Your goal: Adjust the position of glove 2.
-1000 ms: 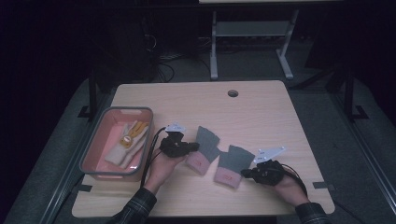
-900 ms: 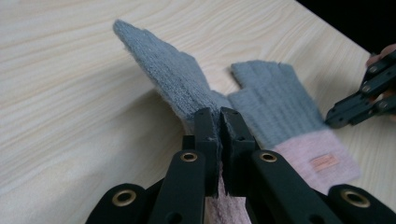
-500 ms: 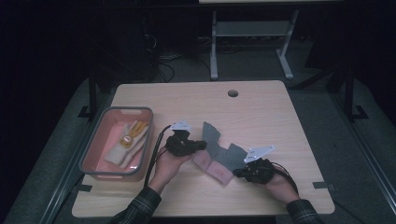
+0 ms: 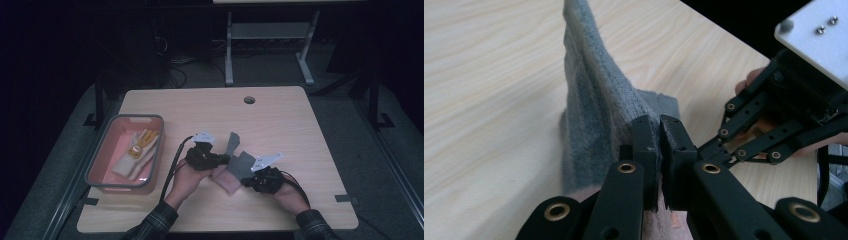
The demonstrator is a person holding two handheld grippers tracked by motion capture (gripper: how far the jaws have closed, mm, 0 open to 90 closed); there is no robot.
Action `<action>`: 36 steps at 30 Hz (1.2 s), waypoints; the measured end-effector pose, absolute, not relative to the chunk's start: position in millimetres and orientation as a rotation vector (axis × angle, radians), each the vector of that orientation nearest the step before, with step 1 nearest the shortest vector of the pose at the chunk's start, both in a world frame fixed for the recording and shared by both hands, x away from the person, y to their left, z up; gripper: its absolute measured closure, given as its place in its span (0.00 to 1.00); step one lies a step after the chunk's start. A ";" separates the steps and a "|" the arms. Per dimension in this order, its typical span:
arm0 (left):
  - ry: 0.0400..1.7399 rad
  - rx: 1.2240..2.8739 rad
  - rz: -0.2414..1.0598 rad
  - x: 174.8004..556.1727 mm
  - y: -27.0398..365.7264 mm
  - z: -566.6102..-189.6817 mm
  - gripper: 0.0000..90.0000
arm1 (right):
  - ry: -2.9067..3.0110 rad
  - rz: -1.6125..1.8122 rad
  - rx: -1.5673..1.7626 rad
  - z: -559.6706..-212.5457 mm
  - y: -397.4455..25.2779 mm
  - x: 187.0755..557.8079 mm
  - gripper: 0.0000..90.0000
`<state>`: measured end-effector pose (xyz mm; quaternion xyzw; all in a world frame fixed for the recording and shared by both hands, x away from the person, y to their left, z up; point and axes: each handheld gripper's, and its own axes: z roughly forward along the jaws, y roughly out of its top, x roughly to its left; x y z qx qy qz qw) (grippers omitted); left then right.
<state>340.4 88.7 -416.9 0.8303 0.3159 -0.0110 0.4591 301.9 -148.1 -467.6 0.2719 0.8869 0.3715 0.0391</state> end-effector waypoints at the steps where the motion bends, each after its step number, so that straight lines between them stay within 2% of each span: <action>1: 0.774 2.050 -0.032 339.3 86.9 -417.8 0.96 | 2.718 1.138 0.833 -468.0 -147.2 302.0 1.00; 19: 0.776 2.112 -0.079 329.0 55.0 -438.0 0.95 | 2.718 1.147 0.837 -469.7 -147.6 302.4 1.00; 22: 0.770 2.106 -0.092 329.3 53.6 -440.2 0.93 | 2.716 1.146 0.823 -469.6 -147.9 302.6 1.00; 25: 0.790 2.063 -0.100 330.8 56.0 -438.4 0.80 | 2.708 1.134 0.829 -468.2 -150.2 300.9 1.00; 27: 0.786 2.063 -0.083 331.1 57.6 -437.2 0.79 | 2.699 1.135 0.833 -466.5 -155.7 298.7 1.00; 28: 0.779 2.067 -0.079 331.3 58.2 -437.4 0.82 | 2.688 1.138 0.833 -465.1 -160.3 298.1 0.99; 32: 0.748 2.095 -0.083 328.5 57.4 -439.0 0.98 | 2.631 1.147 0.895 -458.9 -183.5 295.3 0.90; 34: 0.718 2.136 -0.070 325.6 54.9 -440.7 0.99 | 2.586 1.137 0.940 -457.4 -195.6 295.7 0.80; 36: 0.704 2.163 -0.072 323.6 53.0 -445.0 0.99 | 2.528 1.131 1.001 -456.8 -207.0 299.0 0.63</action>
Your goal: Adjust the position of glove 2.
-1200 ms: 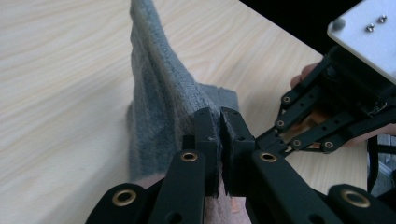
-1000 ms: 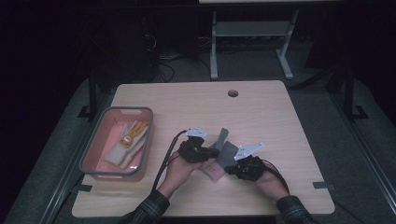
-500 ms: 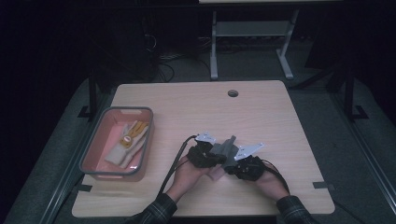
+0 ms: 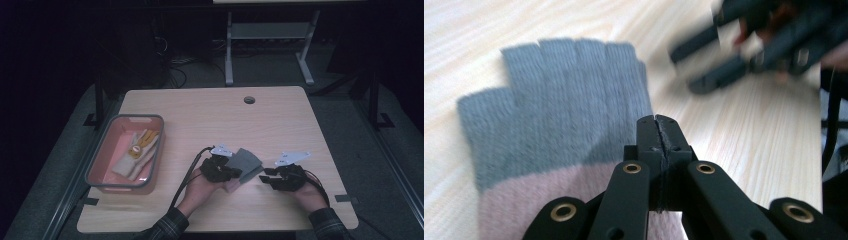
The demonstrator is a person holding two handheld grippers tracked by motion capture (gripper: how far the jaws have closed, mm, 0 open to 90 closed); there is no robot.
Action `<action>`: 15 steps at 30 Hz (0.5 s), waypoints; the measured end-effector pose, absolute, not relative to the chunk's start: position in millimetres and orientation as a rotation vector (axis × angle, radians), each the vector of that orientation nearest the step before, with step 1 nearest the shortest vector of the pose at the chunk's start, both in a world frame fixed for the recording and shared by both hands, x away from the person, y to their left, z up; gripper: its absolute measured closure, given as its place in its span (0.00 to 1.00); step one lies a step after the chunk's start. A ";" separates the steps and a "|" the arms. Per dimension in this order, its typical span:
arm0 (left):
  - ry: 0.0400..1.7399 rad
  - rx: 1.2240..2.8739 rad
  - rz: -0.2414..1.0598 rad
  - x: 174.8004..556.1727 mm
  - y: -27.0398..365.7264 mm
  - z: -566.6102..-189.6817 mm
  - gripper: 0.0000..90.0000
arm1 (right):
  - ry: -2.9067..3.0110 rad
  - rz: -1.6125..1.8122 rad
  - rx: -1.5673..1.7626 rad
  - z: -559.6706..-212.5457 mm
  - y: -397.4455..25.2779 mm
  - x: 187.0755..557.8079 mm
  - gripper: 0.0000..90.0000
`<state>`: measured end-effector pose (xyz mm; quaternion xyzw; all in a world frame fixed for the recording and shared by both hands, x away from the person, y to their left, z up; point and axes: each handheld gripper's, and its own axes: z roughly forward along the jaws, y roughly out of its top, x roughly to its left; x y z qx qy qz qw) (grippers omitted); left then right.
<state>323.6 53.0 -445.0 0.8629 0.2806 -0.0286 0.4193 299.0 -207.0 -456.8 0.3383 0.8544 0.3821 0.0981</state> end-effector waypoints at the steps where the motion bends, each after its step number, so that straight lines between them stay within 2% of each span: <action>1: 0.703 2.169 -0.079 323.2 52.7 -446.7 0.99 | 2.503 1.138 1.025 -457.0 -211.1 301.3 0.58; 3: 0.705 2.176 -0.086 321.8 51.9 -450.1 0.99 | 2.454 1.128 1.050 -458.0 -216.3 304.5 0.45; 8: 0.687 2.209 -0.073 320.0 55.4 -449.0 0.99 | 2.397 1.092 1.148 -465.9 -226.4 312.5 0.29; 15: 0.670 2.247 -0.056 316.0 71.7 -446.1 0.98 | 2.339 1.054 1.167 -470.9 -229.4 316.7 0.20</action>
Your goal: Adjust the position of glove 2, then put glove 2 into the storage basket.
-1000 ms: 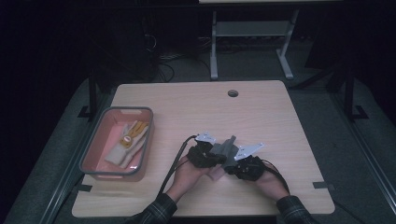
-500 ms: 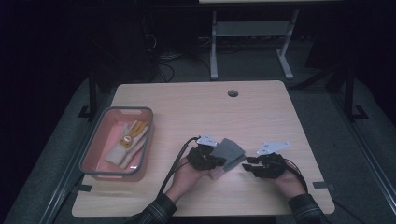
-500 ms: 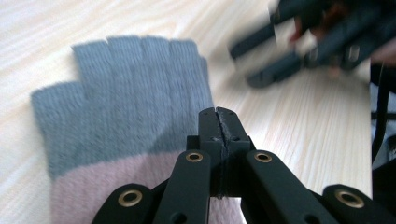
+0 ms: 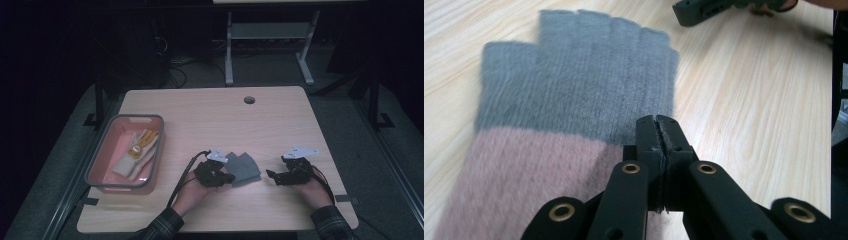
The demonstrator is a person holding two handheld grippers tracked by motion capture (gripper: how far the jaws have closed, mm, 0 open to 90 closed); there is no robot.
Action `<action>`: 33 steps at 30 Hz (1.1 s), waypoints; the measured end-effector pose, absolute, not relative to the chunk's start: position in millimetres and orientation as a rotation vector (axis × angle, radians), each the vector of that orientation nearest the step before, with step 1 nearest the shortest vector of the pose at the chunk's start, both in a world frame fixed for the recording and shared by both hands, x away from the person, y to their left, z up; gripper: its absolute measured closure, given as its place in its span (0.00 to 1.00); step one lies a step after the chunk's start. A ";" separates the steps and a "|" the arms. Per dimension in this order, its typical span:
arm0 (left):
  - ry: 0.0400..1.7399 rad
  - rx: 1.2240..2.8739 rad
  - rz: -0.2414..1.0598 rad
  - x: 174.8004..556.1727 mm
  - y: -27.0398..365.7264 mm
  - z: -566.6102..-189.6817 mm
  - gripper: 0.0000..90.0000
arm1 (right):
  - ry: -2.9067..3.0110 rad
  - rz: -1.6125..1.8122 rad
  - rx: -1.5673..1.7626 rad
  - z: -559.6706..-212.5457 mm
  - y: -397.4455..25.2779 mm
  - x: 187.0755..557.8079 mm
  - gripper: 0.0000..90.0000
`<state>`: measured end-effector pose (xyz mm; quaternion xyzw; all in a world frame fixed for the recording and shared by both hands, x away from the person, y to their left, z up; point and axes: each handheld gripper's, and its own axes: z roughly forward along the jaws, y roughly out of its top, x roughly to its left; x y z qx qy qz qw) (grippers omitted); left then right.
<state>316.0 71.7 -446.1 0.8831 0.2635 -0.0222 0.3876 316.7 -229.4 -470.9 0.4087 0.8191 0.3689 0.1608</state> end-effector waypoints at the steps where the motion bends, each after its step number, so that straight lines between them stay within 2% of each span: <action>1: 0.671 2.251 -0.058 315.7 73.1 -445.7 0.98 | 2.335 1.043 1.169 -472.0 -229.5 317.1 0.20; 4: 0.655 2.261 -0.062 314.8 76.5 -444.5 0.95 | 2.330 1.015 1.178 -475.2 -230.4 318.4 0.18; 8: 0.597 2.274 -0.060 315.2 76.7 -438.6 0.82 | 2.331 0.993 1.177 -479.4 -231.8 320.9 0.16; 12: 0.517 2.300 -0.004 319.7 77.5 -427.4 0.65 | 2.330 0.999 1.173 -480.9 -232.2 322.0 0.16; 14: 0.486 2.308 -0.002 325.9 79.1 -422.8 0.54 | 2.343 1.035 1.189 -482.0 -232.1 322.5 0.16; 18: 0.448 2.324 0.030 338.0 79.4 -422.3 0.32 | 2.347 1.034 1.187 -481.9 -231.6 322.3 0.16; 21: 0.449 2.343 0.044 347.7 77.7 -425.6 0.20 | 2.348 1.036 1.189 -482.0 -231.6 322.4 0.16; 24: 0.465 2.336 0.034 353.2 75.6 -430.1 0.15 | 2.346 1.035 1.193 -482.0 -231.5 322.7 0.16; 33: 0.447 2.426 0.061 355.4 63.1 -451.1 0.15 | 2.347 1.034 1.191 -482.0 -231.6 322.8 0.16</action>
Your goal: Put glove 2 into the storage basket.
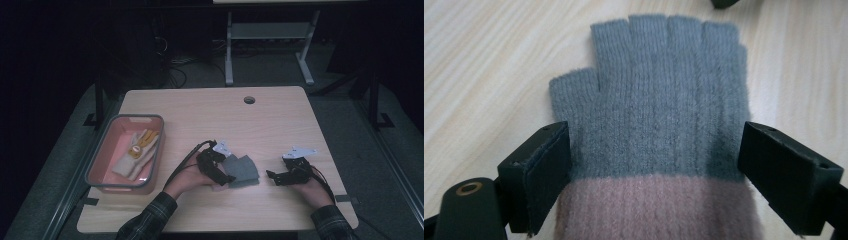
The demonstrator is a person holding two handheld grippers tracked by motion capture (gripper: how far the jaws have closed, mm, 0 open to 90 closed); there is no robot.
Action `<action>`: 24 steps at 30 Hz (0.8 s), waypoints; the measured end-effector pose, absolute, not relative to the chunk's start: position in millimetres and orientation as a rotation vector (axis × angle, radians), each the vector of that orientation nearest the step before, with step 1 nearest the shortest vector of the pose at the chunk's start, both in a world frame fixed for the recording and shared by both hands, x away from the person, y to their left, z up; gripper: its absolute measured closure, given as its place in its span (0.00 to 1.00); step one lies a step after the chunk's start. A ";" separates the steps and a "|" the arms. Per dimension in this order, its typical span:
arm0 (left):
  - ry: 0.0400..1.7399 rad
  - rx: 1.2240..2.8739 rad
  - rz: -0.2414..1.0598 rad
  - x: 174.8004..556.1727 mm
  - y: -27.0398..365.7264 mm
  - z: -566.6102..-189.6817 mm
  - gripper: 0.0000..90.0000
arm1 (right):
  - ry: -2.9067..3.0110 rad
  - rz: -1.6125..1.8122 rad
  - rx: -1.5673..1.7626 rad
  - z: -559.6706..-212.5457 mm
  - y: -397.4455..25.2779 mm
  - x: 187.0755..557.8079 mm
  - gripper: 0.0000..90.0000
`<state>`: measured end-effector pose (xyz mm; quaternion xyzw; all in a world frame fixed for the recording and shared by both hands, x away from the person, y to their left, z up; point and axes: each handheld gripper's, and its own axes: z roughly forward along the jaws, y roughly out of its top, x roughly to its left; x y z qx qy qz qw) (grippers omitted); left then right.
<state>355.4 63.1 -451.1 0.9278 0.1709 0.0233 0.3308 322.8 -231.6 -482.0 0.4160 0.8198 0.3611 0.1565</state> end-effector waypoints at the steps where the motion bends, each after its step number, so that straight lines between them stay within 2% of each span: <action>1: 0.439 2.434 0.072 355.1 62.5 -452.3 0.14 | 2.346 1.034 1.191 -482.0 -231.5 322.9 0.16; 5: 0.431 2.446 0.093 356.1 62.7 -455.3 0.14 | 2.346 1.034 1.191 -482.0 -231.5 322.8 0.16; 10: 0.499 2.405 0.028 360.8 64.7 -463.5 0.13 | 2.346 1.033 1.191 -482.0 -231.5 322.8 0.16; 15: 0.505 2.409 0.015 359.3 64.4 -464.1 0.15 | 2.345 1.034 1.191 -482.1 -231.5 322.8 0.16; 17: 0.486 2.414 0.003 357.9 64.9 -462.6 0.20 | 2.345 1.034 1.191 -482.1 -231.5 322.8 0.16; 21: 0.432 2.418 -0.060 354.6 65.7 -459.3 0.45 | 2.345 1.033 1.193 -482.1 -231.4 322.9 0.16; 24: 0.415 2.423 -0.100 352.4 65.2 -457.7 0.58 | 2.344 1.034 1.193 -482.1 -231.3 322.8 0.16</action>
